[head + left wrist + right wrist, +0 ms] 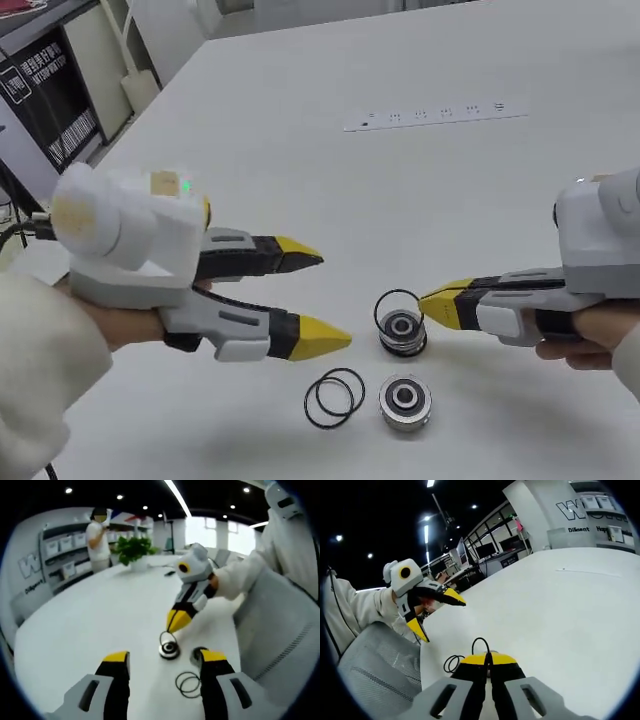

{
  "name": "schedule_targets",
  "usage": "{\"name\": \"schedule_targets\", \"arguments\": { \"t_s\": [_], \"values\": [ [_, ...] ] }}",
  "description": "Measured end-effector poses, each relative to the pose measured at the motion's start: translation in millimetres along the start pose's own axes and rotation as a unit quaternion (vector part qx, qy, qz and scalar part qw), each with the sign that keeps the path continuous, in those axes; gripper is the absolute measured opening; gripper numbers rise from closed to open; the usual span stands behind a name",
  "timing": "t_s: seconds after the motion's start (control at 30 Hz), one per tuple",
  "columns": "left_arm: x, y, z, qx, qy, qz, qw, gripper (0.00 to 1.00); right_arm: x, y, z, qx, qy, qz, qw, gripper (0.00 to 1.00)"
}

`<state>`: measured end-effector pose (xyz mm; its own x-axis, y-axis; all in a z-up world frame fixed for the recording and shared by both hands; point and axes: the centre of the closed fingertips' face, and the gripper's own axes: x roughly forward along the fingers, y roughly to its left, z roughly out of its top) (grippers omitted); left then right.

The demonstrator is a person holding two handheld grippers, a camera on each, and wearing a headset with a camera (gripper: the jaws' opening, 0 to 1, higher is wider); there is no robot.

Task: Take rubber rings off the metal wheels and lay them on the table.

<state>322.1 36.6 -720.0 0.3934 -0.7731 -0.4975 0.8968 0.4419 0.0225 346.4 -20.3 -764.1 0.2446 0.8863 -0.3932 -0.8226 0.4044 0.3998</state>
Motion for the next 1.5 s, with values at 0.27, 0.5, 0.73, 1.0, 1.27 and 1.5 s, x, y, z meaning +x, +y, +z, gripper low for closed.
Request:
{"name": "schedule_targets", "arguments": {
  "t_s": [0.27,0.5,0.73,1.0,1.27,1.5],
  "values": [
    [-33.6,-9.1,7.3,0.005,-0.012,0.015,0.9998,0.67,-0.9,8.4,5.9,-0.005,-0.002,0.006,1.0000,0.00],
    [-64.3,-16.8,-1.3,-0.012,-0.018,0.032,0.9993,0.74,1.6,20.3,6.8,-0.011,0.003,0.022,0.9997,0.00],
    [-85.2,-24.7,-11.1,-0.025,-0.012,0.044,0.9987,0.88,5.6,31.1,3.4,-0.019,0.017,0.037,0.9990,0.00],
    [-88.0,-43.2,-24.5,-0.036,-0.002,0.036,0.9987,0.94,10.6,38.8,-2.7,-0.026,0.037,0.053,0.9976,0.00],
    [-92.8,-46.1,-28.4,-0.057,-0.003,0.043,0.9974,0.95,20.1,44.4,-16.2,-0.031,0.074,0.070,0.9943,0.00],
    [-99.5,-43.5,-31.4,-0.063,-0.005,0.054,0.9965,0.95,27.6,46.3,-28.2,-0.032,0.114,0.082,0.9897,0.00]
  ]
}}
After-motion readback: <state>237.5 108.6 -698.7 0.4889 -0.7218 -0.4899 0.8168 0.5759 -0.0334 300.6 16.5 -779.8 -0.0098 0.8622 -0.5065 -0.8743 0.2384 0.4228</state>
